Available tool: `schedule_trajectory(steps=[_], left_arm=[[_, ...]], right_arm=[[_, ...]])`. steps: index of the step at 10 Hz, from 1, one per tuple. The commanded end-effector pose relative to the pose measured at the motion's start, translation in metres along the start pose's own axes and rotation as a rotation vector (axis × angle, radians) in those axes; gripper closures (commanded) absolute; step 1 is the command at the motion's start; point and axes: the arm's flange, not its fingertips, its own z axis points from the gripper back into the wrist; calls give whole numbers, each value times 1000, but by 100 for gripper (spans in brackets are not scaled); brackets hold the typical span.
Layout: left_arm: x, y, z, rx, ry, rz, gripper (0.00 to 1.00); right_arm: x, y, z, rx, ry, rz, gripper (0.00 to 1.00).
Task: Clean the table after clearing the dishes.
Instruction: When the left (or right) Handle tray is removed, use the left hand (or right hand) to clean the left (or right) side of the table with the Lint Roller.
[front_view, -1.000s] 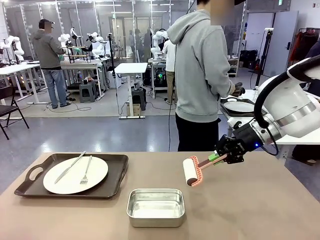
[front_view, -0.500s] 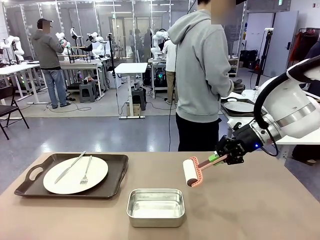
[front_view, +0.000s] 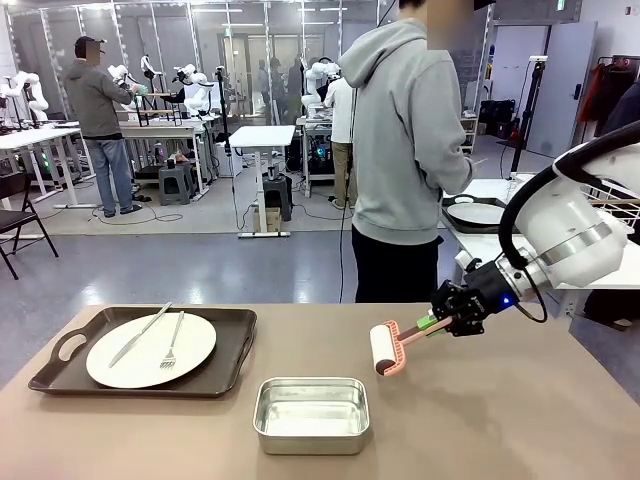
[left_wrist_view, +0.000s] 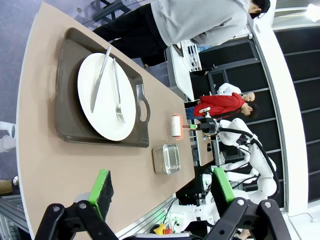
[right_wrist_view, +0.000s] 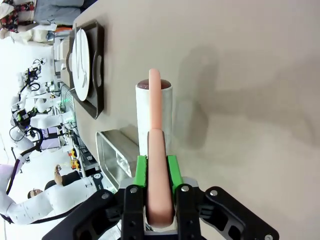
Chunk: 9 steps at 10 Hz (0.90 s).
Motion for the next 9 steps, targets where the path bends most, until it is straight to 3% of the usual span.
schedule_trajectory(steps=[1,6,9], left_arm=[[-1,-3,4,-2,11,-7,0],[-1,-3,4,-2,11,-7,0],[-1,-3,4,-2,11,-7,0]], right_arm=[[12,-1,-16,3,-33,-59,79],[10,-51,-17,-42,-111,-38,79],[5,-86,25,-42,-64,-45,79]])
